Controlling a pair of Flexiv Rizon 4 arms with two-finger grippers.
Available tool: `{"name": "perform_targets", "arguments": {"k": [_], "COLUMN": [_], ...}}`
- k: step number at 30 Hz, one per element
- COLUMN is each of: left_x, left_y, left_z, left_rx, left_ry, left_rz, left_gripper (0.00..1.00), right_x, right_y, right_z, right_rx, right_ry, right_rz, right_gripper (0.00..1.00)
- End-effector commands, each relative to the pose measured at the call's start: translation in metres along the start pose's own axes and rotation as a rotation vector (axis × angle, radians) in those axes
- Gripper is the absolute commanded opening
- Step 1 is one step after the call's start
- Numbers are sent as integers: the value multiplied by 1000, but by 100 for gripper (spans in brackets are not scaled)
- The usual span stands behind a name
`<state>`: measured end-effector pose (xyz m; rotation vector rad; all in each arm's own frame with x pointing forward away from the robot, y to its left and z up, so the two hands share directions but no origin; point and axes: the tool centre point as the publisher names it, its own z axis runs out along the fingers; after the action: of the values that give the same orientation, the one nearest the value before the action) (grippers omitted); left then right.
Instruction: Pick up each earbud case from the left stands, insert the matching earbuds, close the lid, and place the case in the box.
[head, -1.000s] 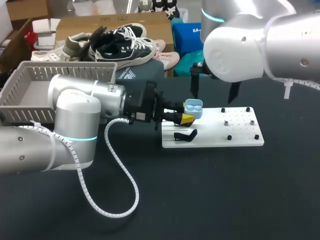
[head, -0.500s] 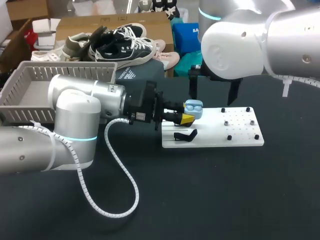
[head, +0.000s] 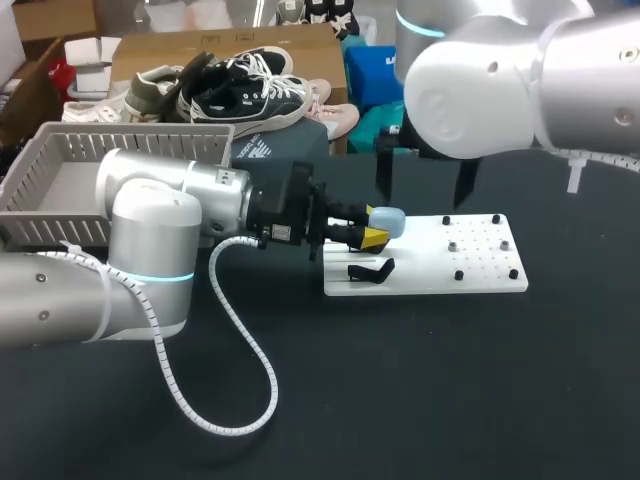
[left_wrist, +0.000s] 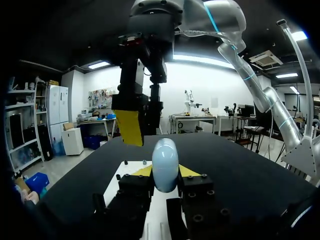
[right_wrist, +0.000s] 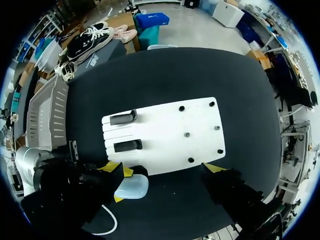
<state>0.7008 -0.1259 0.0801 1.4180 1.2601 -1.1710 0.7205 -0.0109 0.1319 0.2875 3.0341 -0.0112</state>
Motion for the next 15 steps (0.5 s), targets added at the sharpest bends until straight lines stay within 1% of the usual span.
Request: {"name": "perform_targets", "arguments": {"k": [1, 3, 5, 7, 8, 15], "left_x": [0, 0, -4, -8, -10, -25], "left_y": [0, 0, 1, 3, 4, 5], "left_z": [0, 0, -11, -23, -30, -72], "left_rx": [-2, -2, -23, -56, -73, -179], "left_ry": [0, 0, 5, 7, 8, 66], "left_rz": [1, 1, 2, -3, -7, 12], "left_gripper": [0, 0, 0, 0, 0, 0], "right_x": [8, 8, 11, 13, 14, 22], "right_y": [-14, -20, -24, -30, -33, -48], "right_z": [-11, -17, -22, -22, -23, -15], "right_rx": [-35, -66, -108, -125, -143, -172], "right_ry": [-100, -155, -179, -210, -215, -221], "right_rz": [33, 40, 37, 45, 46, 90], "right_gripper": [100, 100, 100, 100, 100, 100]}}
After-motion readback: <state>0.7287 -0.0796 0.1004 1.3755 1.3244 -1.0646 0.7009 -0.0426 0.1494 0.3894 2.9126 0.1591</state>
